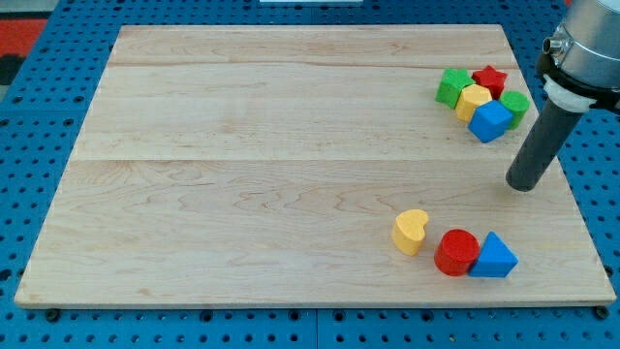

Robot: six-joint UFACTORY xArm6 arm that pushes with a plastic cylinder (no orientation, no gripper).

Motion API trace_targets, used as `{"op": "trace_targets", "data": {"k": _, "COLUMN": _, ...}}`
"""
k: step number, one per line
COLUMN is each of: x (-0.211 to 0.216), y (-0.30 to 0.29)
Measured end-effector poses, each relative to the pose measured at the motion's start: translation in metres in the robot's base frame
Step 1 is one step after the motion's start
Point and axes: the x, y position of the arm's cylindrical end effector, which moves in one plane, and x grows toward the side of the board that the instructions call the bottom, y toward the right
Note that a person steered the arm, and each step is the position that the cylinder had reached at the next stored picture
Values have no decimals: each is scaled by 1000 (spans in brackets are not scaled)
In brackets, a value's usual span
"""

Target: Slide the triangle towards the top center

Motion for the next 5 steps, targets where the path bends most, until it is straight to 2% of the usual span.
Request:
{"op": "trace_targets", "data": {"k": 1, "x": 1, "y": 0}}
{"op": "trace_targets", "data": {"k": 3, "x": 63, "y": 1}}
{"op": "trace_targets", "data": {"k": 4, "x": 74, "y": 27}}
{"op": "trace_targets", "data": {"k": 5, "x": 96, "y": 24}}
